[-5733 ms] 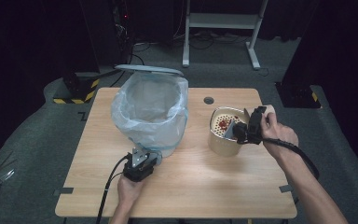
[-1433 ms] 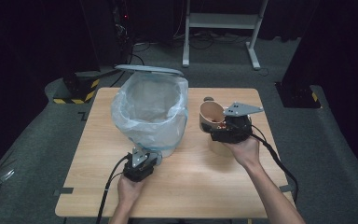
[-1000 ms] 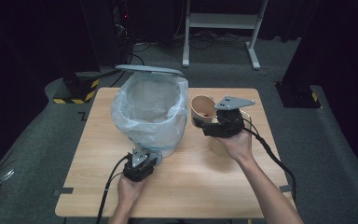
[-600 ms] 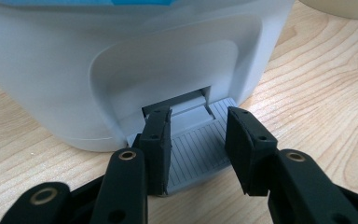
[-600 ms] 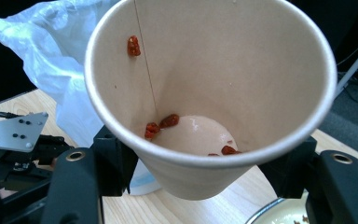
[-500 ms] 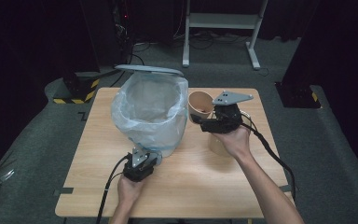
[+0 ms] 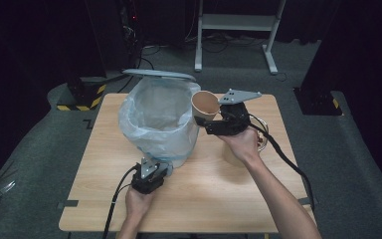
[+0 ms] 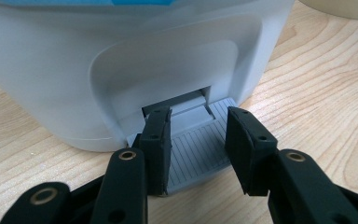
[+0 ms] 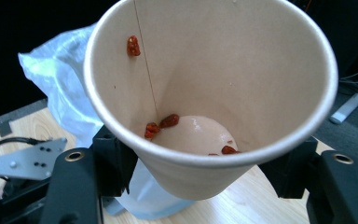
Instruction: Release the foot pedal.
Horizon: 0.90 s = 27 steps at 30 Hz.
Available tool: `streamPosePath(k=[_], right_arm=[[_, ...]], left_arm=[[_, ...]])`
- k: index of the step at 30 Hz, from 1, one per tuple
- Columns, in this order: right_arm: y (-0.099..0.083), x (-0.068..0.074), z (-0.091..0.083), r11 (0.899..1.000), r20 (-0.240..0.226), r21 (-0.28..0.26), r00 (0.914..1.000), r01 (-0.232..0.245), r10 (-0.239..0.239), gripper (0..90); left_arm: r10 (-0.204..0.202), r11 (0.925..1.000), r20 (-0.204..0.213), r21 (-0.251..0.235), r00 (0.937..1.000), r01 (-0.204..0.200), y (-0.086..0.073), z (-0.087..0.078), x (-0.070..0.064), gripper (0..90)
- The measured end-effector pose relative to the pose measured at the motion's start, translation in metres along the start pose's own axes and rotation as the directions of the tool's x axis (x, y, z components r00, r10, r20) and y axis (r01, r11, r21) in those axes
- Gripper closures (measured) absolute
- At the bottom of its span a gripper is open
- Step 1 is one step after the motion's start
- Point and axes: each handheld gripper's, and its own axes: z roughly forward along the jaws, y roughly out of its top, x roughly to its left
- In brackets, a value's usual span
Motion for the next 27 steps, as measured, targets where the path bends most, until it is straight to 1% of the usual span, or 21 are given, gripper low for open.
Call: streamPosePath(k=[5, 9, 11, 15, 17, 18, 24, 27], right_arm=[[0.009, 0.004, 0.003, 1.0, -0.002, -0.006, 0.9999, 0.012, -0.012, 35.4], [0.011, 0.005, 0.005, 1.0, -0.008, -0.012, 1.0, 0.004, -0.004, 35.0], [0.012, 0.005, 0.007, 1.0, 0.0, -0.011, 0.9999, 0.011, -0.011, 34.8], [0.018, 0.009, 0.009, 1.0, -0.003, -0.016, 0.9998, 0.018, -0.018, 34.6], [0.021, 0.011, 0.01, 1.0, -0.011, -0.024, 0.9998, 0.019, -0.019, 34.6], [0.022, 0.011, 0.012, 1.0, -0.02, -0.025, 0.9997, 0.01, -0.011, 34.5], [0.029, 0.016, 0.019, 1.0, -0.016, -0.016, 0.9996, 0.025, -0.026, 34.5], [0.031, 0.017, 0.021, 1.0, -0.025, -0.02, 0.9994, 0.023, -0.024, 34.4]], left_arm=[[-0.001, 1.0, -0.001, -0.002, 1.0, 0.001, 0.0, 0.0, 0.0, 60.6], [-0.001, 1.0, 0.0, -0.002, 1.0, 0.001, 0.0, 0.0, 0.0, 60.6], [-0.002, 1.0, 0.0, -0.002, 1.0, 0.002, 0.0, 0.0, 0.0, 60.6], [-0.001, 1.0, 0.0, -0.002, 1.0, 0.001, 0.0, 0.0, 0.0, 60.6], [-0.001, 1.0, 0.0, -0.002, 1.0, 0.001, 0.0, 0.0, 0.0, 60.6], [-0.002, 1.0, 0.0, -0.003, 1.0, 0.002, 0.0, 0.0, 0.0, 60.6], [-0.002, 1.0, 0.001, -0.003, 1.0, 0.002, 0.0, 0.0, 0.0, 60.6], [-0.002, 1.0, 0.0, -0.003, 1.0, 0.002, 0.0, 0.0, 0.0, 60.6]])
